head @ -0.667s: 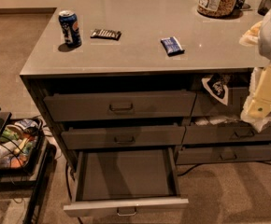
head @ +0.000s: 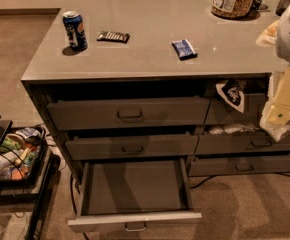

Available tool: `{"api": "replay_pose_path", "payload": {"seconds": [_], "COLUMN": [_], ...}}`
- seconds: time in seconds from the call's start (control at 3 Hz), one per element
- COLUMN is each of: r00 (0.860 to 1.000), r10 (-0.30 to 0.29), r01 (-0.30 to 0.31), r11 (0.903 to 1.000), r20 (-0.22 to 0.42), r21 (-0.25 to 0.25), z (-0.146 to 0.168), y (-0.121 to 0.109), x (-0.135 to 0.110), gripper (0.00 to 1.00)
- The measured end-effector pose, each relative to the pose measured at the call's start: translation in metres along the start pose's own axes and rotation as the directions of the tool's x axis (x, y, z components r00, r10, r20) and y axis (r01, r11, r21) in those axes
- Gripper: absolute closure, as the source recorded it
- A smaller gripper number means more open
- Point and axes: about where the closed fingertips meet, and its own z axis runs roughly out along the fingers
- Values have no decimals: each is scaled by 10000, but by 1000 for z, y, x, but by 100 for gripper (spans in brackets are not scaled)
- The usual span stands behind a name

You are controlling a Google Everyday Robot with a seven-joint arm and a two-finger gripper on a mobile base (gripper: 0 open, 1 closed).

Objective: Close bottom drawer

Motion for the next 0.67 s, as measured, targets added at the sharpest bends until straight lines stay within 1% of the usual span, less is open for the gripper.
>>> {"api": "replay_pose_path", "payload": {"seconds": [0.33, 0.67], "r00": [9935, 9738], "r10": [-1062, -2272], "r01": [1084, 2270], "r11": [9926, 9703], "r20": [-420, -68], "r21": [541, 839], "z": [3, 34], "y": [7, 15], "x": [8, 20], "gripper": [0, 0]}}
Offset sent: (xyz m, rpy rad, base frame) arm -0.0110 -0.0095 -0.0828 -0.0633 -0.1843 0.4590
